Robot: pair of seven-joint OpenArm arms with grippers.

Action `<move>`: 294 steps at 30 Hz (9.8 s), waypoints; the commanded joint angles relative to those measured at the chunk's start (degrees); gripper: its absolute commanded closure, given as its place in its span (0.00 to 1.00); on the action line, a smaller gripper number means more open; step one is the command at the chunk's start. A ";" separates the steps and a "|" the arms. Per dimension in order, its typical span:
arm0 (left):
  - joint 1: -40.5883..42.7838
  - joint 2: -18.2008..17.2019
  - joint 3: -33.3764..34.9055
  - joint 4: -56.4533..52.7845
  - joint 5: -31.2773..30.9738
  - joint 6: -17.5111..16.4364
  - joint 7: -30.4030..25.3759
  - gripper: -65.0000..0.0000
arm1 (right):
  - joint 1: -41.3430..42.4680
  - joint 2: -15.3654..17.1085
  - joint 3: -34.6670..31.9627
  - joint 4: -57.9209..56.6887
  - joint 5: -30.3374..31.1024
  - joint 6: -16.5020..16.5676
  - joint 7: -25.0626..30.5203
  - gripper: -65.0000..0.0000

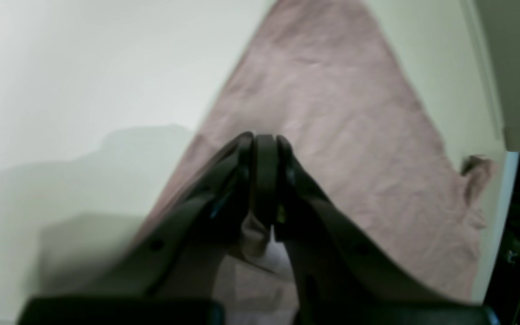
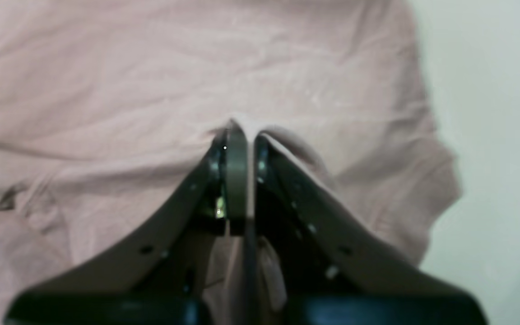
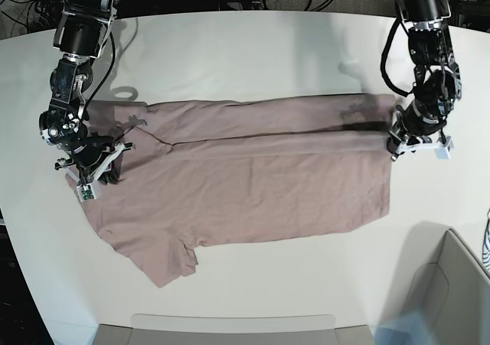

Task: Fold the T-shirt properly
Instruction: 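Lay the folded edge down and pull both grippers back, then move both grippers to the hem corners of the shirt, then grasp the hem corners with the left and right grippers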

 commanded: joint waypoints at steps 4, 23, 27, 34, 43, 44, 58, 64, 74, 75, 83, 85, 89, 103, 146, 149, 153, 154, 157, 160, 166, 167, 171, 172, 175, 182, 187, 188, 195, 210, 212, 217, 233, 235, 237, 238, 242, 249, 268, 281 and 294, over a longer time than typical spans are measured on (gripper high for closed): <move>-2.07 -0.99 -0.24 -0.25 -0.23 -0.64 2.00 0.88 | 2.22 -0.21 0.25 1.08 -1.02 -0.43 1.96 0.90; 6.90 -1.17 -0.06 16.72 -0.23 -0.73 2.44 0.87 | -9.03 -1.97 9.57 21.83 -1.19 0.01 0.29 0.65; 7.51 -1.26 7.41 16.28 0.30 -0.73 1.82 1.00 | -12.28 -1.79 9.75 19.72 -1.11 0.01 -1.11 0.83; 7.34 -0.82 13.65 10.39 6.10 -0.73 1.82 1.00 | -12.28 0.85 9.48 11.81 -1.19 0.01 -1.11 0.94; 7.60 -1.26 13.21 -0.86 7.50 -0.73 1.64 1.00 | -10.61 4.36 9.75 2.67 -1.02 0.01 -1.11 0.95; 7.78 -1.26 12.68 -0.86 7.50 -0.73 1.73 1.00 | -10.70 4.36 9.75 2.75 -1.02 0.10 -1.11 0.95; 19.20 -2.75 12.16 -0.69 7.50 -0.82 1.73 1.00 | -21.69 1.28 13.17 11.90 -0.84 7.49 -1.38 0.95; 25.80 -5.39 12.07 -0.69 7.50 -0.82 -0.47 1.00 | -24.15 -0.91 19.94 13.13 -2.60 11.92 -1.55 0.95; 36.96 -7.94 12.07 0.10 7.50 -0.82 -6.62 1.00 | -26.17 -4.52 30.14 14.89 -10.34 11.92 -1.11 0.95; 38.02 -7.94 12.07 0.81 7.50 -0.82 -6.62 1.00 | -26.00 -5.22 31.55 15.41 -11.22 11.92 -1.11 0.95; 44.17 -8.20 12.07 7.22 7.50 -0.82 -9.17 1.00 | -25.65 -9.70 36.65 21.04 -16.75 11.92 -1.11 0.95; 45.14 -8.20 12.07 8.89 7.33 -0.82 -8.99 1.00 | -25.65 -10.32 36.65 22.09 -16.84 11.92 -1.11 0.95; 45.75 -8.11 11.98 12.06 7.24 -0.73 -8.90 1.00 | -24.86 -11.37 36.56 24.03 -16.58 11.92 -1.11 0.95; 45.31 -8.03 11.89 28.85 7.24 -0.20 -8.73 1.00 | -14.57 -15.86 36.47 38.53 -16.49 11.92 -1.20 0.95; 13.40 -1.34 12.42 26.56 7.50 -0.38 11.40 1.00 | -4.46 -9.97 10.18 4.42 -23.35 11.92 -5.95 0.94; 12.26 -1.26 12.51 24.72 7.24 -0.38 11.40 1.00 | -4.02 -9.97 10.18 10.05 -22.20 11.92 -6.04 0.94; 11.99 -1.26 12.51 24.10 7.24 -0.46 11.40 1.00 | -0.15 -9.79 10.18 14.45 -22.56 11.92 -6.13 0.89; 11.99 -1.34 12.51 24.10 7.24 -0.46 11.40 1.00 | 1.17 -9.53 10.18 14.45 -22.56 11.92 -6.13 0.84; 12.08 -1.34 12.51 24.01 7.24 -0.55 11.40 1.00 | 4.95 -7.77 9.83 12.69 -22.56 11.92 -6.13 0.64; 12.08 -1.34 12.51 24.01 7.24 -0.55 11.40 1.00 | 8.81 -6.45 8.87 8.12 -22.47 11.92 -5.95 0.51; 12.26 -1.34 12.51 24.01 7.24 -0.55 11.40 1.00 | 18.48 -3.29 7.81 -9.38 -22.12 11.92 -5.42 0.50; 12.35 -1.34 12.51 24.01 7.24 -0.55 11.40 1.00 | 19.98 -2.76 7.81 -12.19 -22.12 11.92 -5.16 0.50; 12.52 -1.26 12.51 24.01 7.24 -0.46 11.40 1.00 | 23.23 -1.53 8.16 -20.89 -22.12 11.92 0.20 0.50; 12.52 -1.26 12.51 24.01 7.24 -0.46 11.40 1.00 | 23.58 -1.26 8.16 -22.30 -22.12 11.92 1.52 0.50; 12.52 -1.26 12.51 24.01 7.24 -0.38 11.40 1.00 | 23.94 -0.91 8.07 -27.22 -22.12 11.92 5.57 0.50; 12.61 -1.26 12.51 24.01 7.24 -0.46 11.40 1.00 | 25.96 1.55 8.16 -38.04 -22.12 11.53 11.11 0.50; 12.61 -1.26 12.51 24.01 7.24 -0.46 11.40 1.00 | 26.22 1.64 7.81 -43.84 -22.29 11.70 11.63 0.50; 12.61 -1.26 12.51 24.01 7.24 -0.46 11.40 1.00 | 26.22 1.55 7.81 -44.81 -22.29 11.92 11.46 0.50; 12.08 -1.43 12.51 24.01 7.24 -0.55 11.40 1.00 | 25.87 0.49 7.81 -46.56 -22.47 11.92 11.28 0.50; -1.37 -5.83 12.59 22.34 7.24 -0.82 12.99 0.72 | 25.96 1.72 7.81 -46.21 -22.47 11.92 8.91 0.50; -4.53 -6.62 12.59 20.32 7.24 -1.26 15.45 0.70 | 25.87 2.25 7.81 -46.21 -22.56 11.92 8.91 0.50; -11.04 -6.62 12.16 11.62 7.50 -13.56 17.56 0.69 | 25.87 2.69 7.72 -46.21 -22.56 11.92 9.00 0.50; -25.28 -6.09 17.08 -19.33 26.32 -31.94 6.22 0.69 | 25.96 2.96 7.72 -46.21 -22.56 11.92 9.00 0.50; -26.25 -6.09 17.17 -22.49 26.93 -34.05 5.60 0.69 | 25.96 2.96 7.72 -46.21 -22.56 11.92 9.00 0.50; -26.95 -6.09 17.25 -25.04 27.90 -35.37 4.90 0.69 | 25.96 2.96 7.72 -46.21 -22.56 11.92 9.00 0.50; -27.21 -6.09 17.78 -26.01 28.34 -35.98 4.19 0.69 | 25.96 2.96 7.72 -46.21 -22.56 11.92 9.00 0.50; -27.21 -6.09 20.07 -29.44 29.04 -38.62 1.38 0.69 | 26.13 2.87 7.72 -46.21 -22.56 11.92 9.00 0.50; -27.21 -5.30 20.07 -30.32 28.60 -41.08 0.77 0.69 | 26.22 2.69 7.72 -46.21 -22.56 11.92 9.00 0.50; -29.76 -2.93 20.42 -35.41 29.04 -46.88 0.50 0.71 | 26.22 2.34 6.93 -46.21 -22.56 11.92 9.00 0.52; -32.14 -2.75 20.07 -42.71 28.69 -43.28 -3.19 1.00 | 28.86 1.20 -5.20 -45.69 -22.12 10.12 9.08 1.00; -28.80 -4.42 8.29 -26.54 28.87 -42.40 6.13 1.00 | 29.47 -0.65 -1.95 -29.69 -22.12 10.03 8.47 1.00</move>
